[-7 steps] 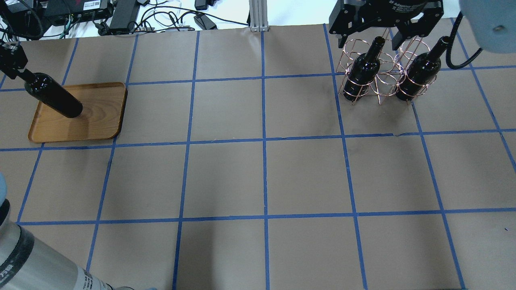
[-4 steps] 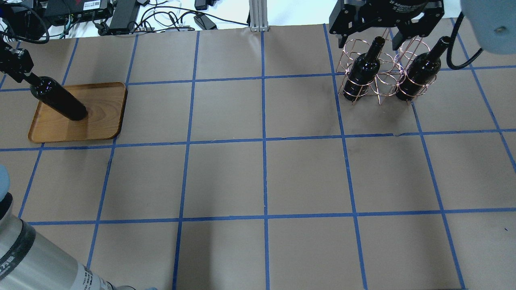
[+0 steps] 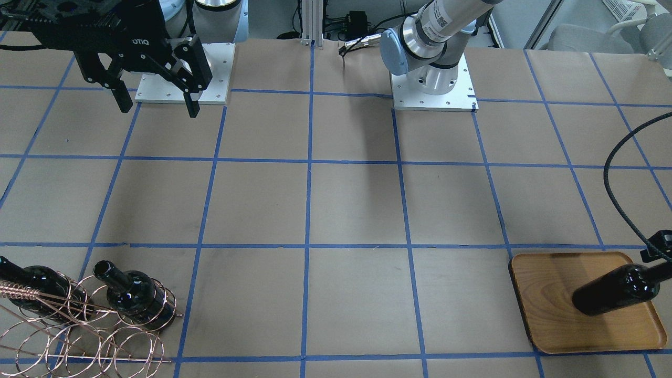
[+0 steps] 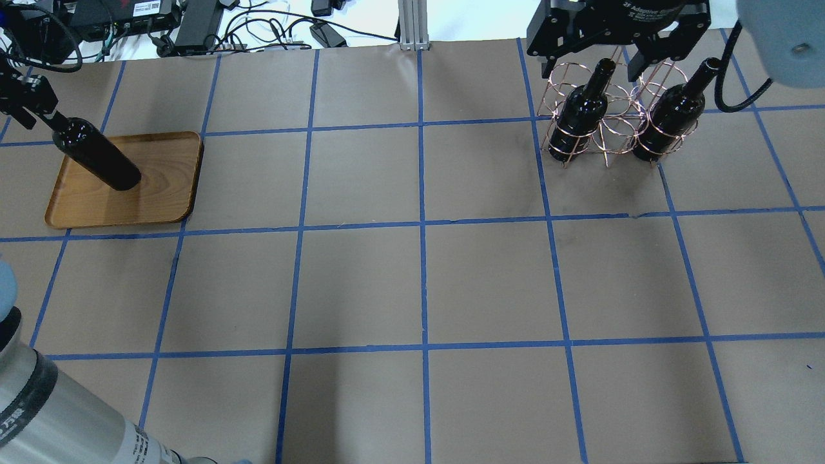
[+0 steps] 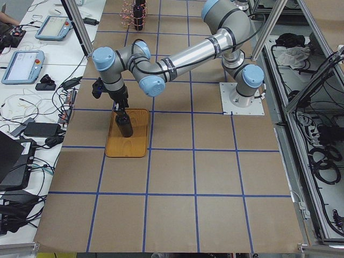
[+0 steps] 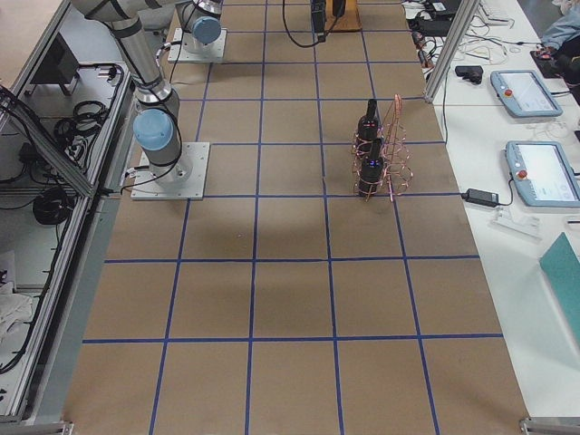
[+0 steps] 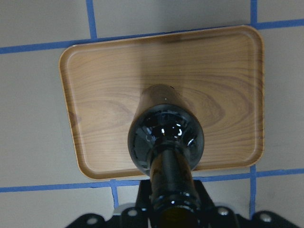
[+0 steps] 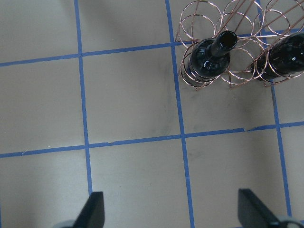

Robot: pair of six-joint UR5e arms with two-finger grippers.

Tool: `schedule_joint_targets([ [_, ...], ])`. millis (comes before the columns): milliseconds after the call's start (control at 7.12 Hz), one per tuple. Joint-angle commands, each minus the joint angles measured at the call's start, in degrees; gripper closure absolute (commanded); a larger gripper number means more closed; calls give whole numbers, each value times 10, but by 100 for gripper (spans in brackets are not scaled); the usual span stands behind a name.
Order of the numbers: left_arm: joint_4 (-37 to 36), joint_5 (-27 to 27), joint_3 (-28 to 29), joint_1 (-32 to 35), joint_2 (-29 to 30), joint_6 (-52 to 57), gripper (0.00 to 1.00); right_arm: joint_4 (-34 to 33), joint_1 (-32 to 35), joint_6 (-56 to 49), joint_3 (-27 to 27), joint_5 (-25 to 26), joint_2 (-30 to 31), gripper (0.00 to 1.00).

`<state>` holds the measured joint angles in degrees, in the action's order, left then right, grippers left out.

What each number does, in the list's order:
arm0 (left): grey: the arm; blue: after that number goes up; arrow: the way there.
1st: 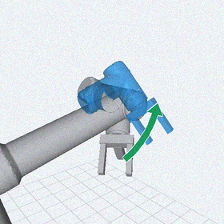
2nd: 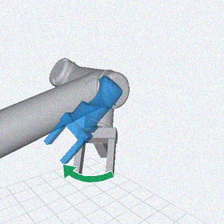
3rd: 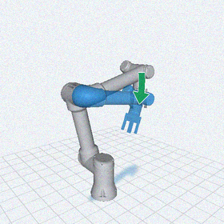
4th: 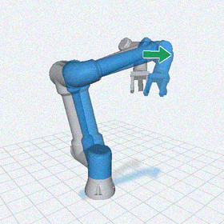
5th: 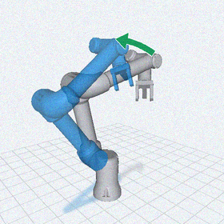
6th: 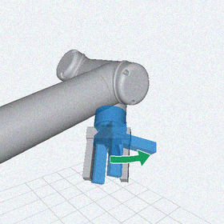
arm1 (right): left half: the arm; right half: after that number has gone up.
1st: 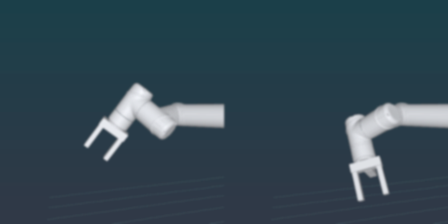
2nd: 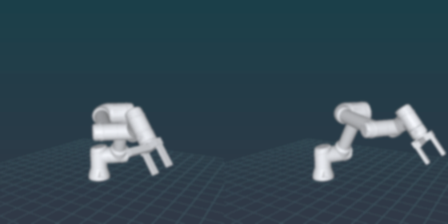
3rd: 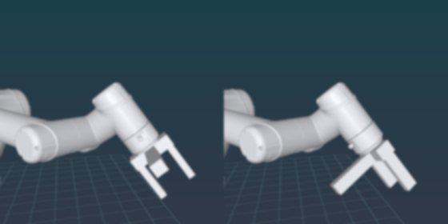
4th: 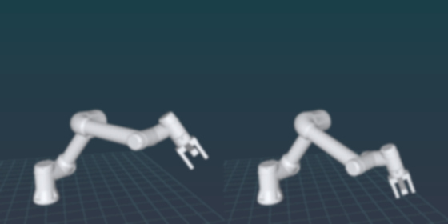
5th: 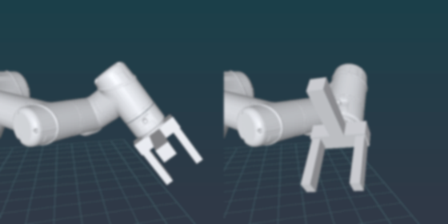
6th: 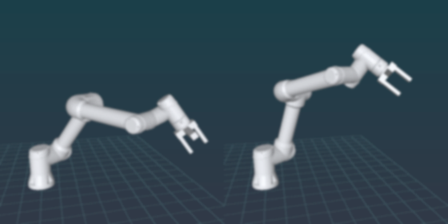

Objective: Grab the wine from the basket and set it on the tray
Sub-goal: 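Open the left gripper and lift it away from the bottle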

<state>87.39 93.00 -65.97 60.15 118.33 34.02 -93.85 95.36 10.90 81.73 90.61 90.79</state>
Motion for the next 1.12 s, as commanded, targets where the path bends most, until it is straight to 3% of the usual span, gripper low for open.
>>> schedule_joint_targets([
  [0,53,-7,-6,21,-51,-17,0,2,0,0,0,0,0,0],
  [281,75,-9,-40,63,-119,-106,0,2,0,0,0,0,0,0],
  [562,74,-13,-85,155,-182,-213,0,2,0,0,0,0,0,0],
  [983,25,-25,-145,262,-234,-295,0,2,0,0,0,0,0,0],
])
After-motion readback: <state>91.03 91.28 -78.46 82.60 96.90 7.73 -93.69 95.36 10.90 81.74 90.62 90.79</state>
